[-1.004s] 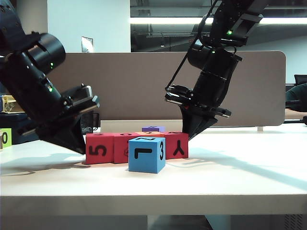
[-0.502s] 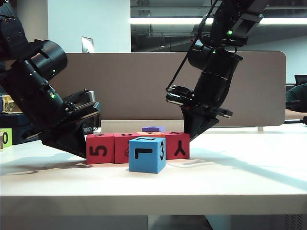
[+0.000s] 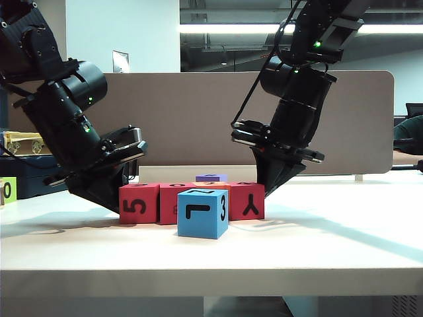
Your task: Select the appropriate blocks from the scattered letter blocks on the table and arrange them in a row to spell out "2024".
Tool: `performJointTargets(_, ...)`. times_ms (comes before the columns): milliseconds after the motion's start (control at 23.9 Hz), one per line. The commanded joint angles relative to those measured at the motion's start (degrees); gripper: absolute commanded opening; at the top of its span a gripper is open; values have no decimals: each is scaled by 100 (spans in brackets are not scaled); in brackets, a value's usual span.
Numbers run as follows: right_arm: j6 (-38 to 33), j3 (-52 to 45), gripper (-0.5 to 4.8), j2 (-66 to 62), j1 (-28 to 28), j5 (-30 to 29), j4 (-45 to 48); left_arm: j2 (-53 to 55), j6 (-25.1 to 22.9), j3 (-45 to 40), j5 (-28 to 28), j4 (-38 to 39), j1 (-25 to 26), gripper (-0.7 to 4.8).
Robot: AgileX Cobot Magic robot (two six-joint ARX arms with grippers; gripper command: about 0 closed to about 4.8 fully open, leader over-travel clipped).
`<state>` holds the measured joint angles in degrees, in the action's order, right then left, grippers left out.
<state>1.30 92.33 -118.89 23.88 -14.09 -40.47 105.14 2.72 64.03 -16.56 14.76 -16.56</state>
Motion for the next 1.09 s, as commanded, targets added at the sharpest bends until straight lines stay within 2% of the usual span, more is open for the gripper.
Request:
performJointTargets(42, -9, 4, -3, -7, 76, -256, -59, 90, -66, 114, -170, -164, -55, -6)
performJointTargets(419, -20, 4, -3, -7, 76, -251, 4, 61, -35, 116, -175, 229, -55, -6)
performJointTargets(711, -20, 4, -3, -7, 76, -251, 72, -236, -39, 133, -164, 922, -55, -6)
performJointTargets(921, -20, 4, -3, -7, 76, -258, 153, -374, 22, 136, -11, 741, -55, -6)
performJointTargets(1088, -20, 4, -4, -7, 74, -256, 155, -372, -20, 136, 407, 737, -55, -6)
